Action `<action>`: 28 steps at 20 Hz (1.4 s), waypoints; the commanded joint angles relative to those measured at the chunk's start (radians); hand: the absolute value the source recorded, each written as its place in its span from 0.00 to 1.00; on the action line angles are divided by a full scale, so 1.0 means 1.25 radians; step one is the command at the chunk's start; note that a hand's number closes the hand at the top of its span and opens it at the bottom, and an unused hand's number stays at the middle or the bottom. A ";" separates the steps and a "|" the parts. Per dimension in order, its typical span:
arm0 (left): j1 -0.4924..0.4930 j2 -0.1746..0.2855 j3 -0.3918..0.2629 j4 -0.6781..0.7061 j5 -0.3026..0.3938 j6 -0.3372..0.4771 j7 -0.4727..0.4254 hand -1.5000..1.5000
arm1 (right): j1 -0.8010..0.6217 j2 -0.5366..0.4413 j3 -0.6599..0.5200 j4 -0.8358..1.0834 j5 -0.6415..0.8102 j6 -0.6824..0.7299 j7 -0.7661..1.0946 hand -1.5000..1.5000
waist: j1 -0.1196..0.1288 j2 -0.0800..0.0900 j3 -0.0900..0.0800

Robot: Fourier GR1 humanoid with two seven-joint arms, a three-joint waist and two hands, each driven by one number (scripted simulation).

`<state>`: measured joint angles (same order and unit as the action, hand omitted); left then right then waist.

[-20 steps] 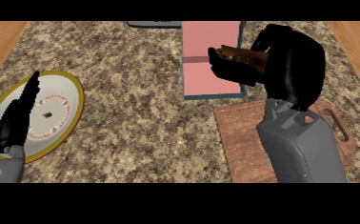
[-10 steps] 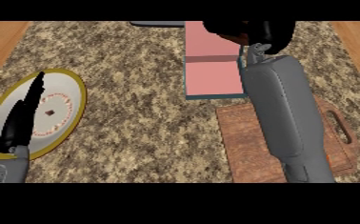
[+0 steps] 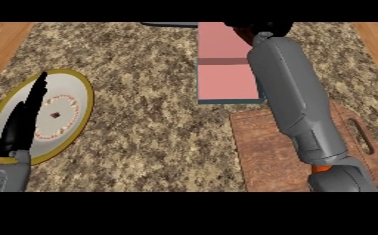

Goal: Pick the sweet potato from the cutting board and place it in the cardboard box

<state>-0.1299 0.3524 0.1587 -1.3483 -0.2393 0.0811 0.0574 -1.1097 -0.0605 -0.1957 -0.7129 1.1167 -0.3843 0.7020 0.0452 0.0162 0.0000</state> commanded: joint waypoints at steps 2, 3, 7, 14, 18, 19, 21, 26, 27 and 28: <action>-0.016 0.003 0.009 0.030 -0.003 0.002 -0.021 0.50 | -0.063 -0.003 -0.077 0.172 -0.042 -0.086 -0.010 0.00 | 0.009 0.006 0.000; -0.007 0.010 0.009 0.007 0.010 -0.018 -0.008 0.50 | -0.047 0.005 -0.101 0.170 -0.072 -0.106 -0.020 0.00 | 0.010 0.005 0.000; -0.028 0.006 -0.007 -0.009 -0.008 -0.016 0.034 0.50 | -0.060 0.024 -0.126 0.251 -0.097 -0.167 -0.068 0.00 | 0.013 0.005 0.001; -0.015 -0.012 -0.003 0.032 -0.016 0.005 -0.030 0.50 | -0.067 -0.014 -0.153 0.272 -0.130 -0.286 -0.250 0.00 | 0.015 0.010 0.000; -0.005 -0.012 -0.004 0.005 -0.014 0.000 0.000 0.50 | -0.058 0.006 -0.179 0.241 -0.164 -0.398 -0.317 0.00 | 0.011 0.004 0.001; 0.006 0.001 0.015 0.016 -0.002 -0.009 -0.016 0.50 | -0.054 -0.028 -0.204 0.209 -0.202 -0.377 -0.348 0.00 | 0.001 0.000 0.001; -0.005 -0.014 0.007 0.010 -0.015 0.011 0.000 0.50 | -0.038 -0.012 -0.223 0.188 -0.241 -0.410 -0.394 0.00 | -0.006 -0.002 0.001; 0.002 -0.010 0.013 -0.005 -0.017 0.006 0.025 0.50 | 0.025 -0.014 -0.233 0.083 -0.339 -0.360 -0.485 0.00 | -0.028 -0.012 0.001; 0.018 -0.013 0.023 0.007 -0.018 0.015 0.008 0.50 | 0.060 0.004 -0.208 0.022 -0.332 -0.342 -0.456 0.00 | -0.041 -0.018 0.000; 0.035 0.002 0.033 -0.008 -0.005 -0.002 0.003 0.50 | 0.070 -0.018 -0.221 -0.005 -0.358 -0.319 -0.460 0.00 | -0.041 -0.018 0.000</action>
<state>-0.1241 0.3449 0.1816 -1.3408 -0.2552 0.0865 0.0717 -1.0896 -0.0735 -0.4653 -0.5980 0.7432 -0.8307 0.1646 0.0118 0.0024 0.0007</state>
